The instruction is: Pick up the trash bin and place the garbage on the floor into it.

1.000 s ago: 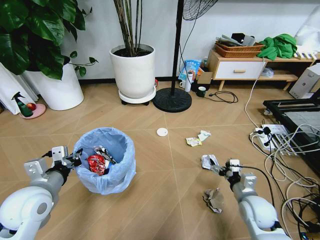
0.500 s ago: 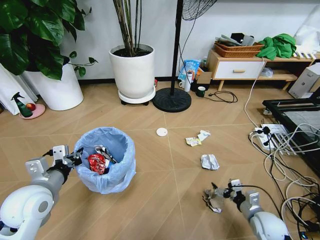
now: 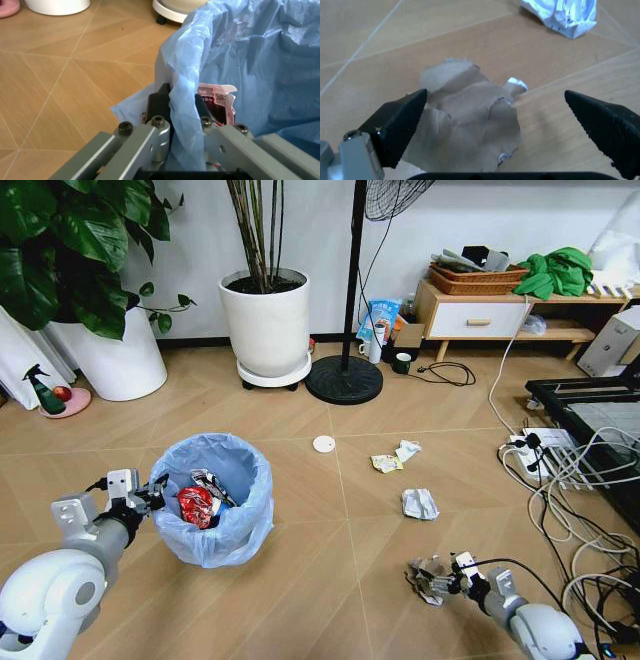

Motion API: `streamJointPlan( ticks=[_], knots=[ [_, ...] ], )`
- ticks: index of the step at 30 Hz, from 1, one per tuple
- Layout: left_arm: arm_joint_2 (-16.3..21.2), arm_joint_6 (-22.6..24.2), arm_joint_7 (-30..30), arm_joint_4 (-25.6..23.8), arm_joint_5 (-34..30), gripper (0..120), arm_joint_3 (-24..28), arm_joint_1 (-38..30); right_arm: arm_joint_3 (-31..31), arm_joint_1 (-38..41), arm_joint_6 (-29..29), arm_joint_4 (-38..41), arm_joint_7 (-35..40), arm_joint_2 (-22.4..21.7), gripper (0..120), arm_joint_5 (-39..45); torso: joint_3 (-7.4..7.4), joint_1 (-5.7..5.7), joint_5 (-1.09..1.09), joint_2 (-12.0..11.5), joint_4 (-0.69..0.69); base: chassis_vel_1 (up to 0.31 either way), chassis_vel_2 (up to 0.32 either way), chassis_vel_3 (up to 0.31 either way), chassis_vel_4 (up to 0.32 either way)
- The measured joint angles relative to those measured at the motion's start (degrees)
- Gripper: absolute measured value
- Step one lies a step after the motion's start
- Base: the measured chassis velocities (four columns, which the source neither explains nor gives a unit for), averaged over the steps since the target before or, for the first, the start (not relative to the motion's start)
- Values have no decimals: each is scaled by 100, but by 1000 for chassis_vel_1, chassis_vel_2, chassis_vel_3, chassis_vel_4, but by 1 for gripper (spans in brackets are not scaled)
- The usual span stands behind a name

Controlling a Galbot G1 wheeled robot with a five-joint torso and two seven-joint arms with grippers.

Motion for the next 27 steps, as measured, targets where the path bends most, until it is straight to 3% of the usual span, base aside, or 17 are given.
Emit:
streamJointPlan(
  ticks=[16,22,24,27],
  knots=[
    [147,46,14,211,-128,0,94,-148,-241,344,43,-684,-153,465,99,-356,0,0,-1,0,0,0,0,0,0],
    [246,50,83,305,-183,0,98,-203,-273,425,81,-834,-77,596,86,-392,0,0,-1,0,0,0,0,0,0],
    [306,51,148,370,-213,0,99,-235,-295,470,101,-891,-31,641,72,-392,0,0,-1,0,0,0,0,0,0],
    [352,52,211,420,-234,0,98,-253,-314,499,123,-933,-2,669,64,-400,0,0,-3,0,0,0,0,0,0]
  ],
)
